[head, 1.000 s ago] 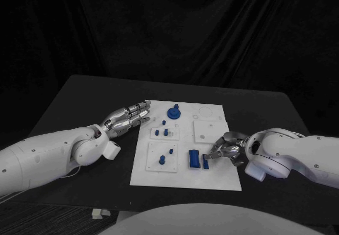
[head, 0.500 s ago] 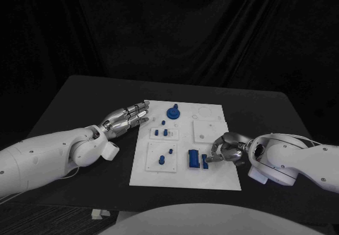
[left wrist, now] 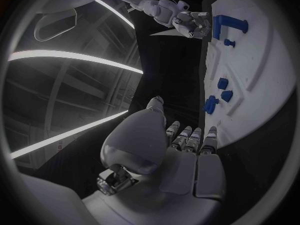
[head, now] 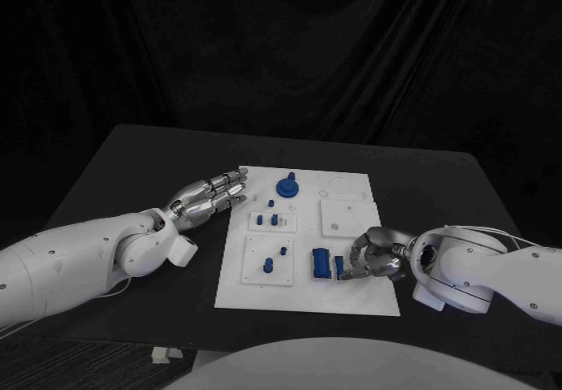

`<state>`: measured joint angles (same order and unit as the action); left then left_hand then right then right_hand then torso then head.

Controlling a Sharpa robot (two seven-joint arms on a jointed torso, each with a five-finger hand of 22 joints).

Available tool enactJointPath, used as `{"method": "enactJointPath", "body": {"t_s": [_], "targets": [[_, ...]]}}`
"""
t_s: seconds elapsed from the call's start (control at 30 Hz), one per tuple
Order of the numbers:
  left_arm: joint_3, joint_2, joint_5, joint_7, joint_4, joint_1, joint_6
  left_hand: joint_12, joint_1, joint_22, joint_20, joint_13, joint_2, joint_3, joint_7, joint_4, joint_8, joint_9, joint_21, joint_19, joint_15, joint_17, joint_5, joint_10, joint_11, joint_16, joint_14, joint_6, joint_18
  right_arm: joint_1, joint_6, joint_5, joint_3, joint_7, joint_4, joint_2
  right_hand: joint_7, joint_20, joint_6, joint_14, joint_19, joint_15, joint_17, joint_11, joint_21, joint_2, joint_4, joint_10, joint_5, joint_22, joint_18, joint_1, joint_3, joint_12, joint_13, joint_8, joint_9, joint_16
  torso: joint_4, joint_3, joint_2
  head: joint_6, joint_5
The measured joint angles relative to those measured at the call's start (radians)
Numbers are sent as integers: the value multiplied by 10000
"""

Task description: Assemble the parts on the task board

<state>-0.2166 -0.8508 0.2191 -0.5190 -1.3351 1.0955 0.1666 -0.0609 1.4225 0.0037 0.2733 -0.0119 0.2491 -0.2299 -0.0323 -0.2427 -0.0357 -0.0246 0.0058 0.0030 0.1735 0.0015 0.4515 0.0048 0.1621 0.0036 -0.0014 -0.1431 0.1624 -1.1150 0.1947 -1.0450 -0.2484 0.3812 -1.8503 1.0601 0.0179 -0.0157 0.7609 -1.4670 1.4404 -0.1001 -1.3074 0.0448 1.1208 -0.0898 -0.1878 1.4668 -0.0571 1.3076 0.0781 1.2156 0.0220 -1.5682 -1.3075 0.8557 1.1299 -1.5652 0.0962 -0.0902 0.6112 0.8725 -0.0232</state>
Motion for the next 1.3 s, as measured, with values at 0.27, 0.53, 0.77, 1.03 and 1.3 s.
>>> {"method": "enactJointPath", "body": {"t_s": [0.27,0.53,0.77,1.03,1.3], "targets": [[0,15,0,1,3,-3,4,0,79,7,0,0,1,30,0,86,0,1,0,0,0,2,94,0,0,0,0,0,0,30,-22,-151,0,-4,74,-34,-38,50,36,0,-20,0,0,-1,0,-52,-98,0,0,0,-1,53,98,0,1,253,185,0,1,0,3,0,-25],[0,18,0,3,7,-4,12,0,79,7,0,0,1,43,0,98,0,1,0,0,-1,0,141,0,0,0,0,0,0,65,1,-218,0,-25,243,-144,-108,49,106,0,-20,0,0,34,0,14,-165,-35,0,-1,-1,120,111,0,1,448,317,0,5,3,-9,0,-40],[0,20,0,4,15,-6,17,0,79,7,0,0,1,43,0,98,0,2,0,0,-1,-6,141,0,0,0,0,0,0,151,34,-242,1,-34,401,-234,-126,49,197,35,-20,-35,0,71,0,98,-192,1,-42,-2,0,204,138,0,1,583,417,0,8,3,-12,0,-55],[0,36,0,4,21,-10,23,0,79,6,0,0,1,42,0,97,0,3,0,0,-1,-6,141,0,0,0,0,0,0,256,46,-252,1,-51,567,-322,-90,49,233,36,-20,-35,0,70,1,128,-192,1,-85,-2,0,235,139,0,2,611,447,0,3,2,-12,0,-47],[0,25,0,4,22,-14,26,0,79,5,0,0,1,43,0,97,0,3,0,0,-1,-4,141,0,0,0,0,0,0,327,49,-259,1,-60,620,-358,-89,49,233,35,-21,-35,0,70,1,149,-192,1,-84,-3,0,255,138,0,2,622,480,0,6,3,-12,0,-32]]}}
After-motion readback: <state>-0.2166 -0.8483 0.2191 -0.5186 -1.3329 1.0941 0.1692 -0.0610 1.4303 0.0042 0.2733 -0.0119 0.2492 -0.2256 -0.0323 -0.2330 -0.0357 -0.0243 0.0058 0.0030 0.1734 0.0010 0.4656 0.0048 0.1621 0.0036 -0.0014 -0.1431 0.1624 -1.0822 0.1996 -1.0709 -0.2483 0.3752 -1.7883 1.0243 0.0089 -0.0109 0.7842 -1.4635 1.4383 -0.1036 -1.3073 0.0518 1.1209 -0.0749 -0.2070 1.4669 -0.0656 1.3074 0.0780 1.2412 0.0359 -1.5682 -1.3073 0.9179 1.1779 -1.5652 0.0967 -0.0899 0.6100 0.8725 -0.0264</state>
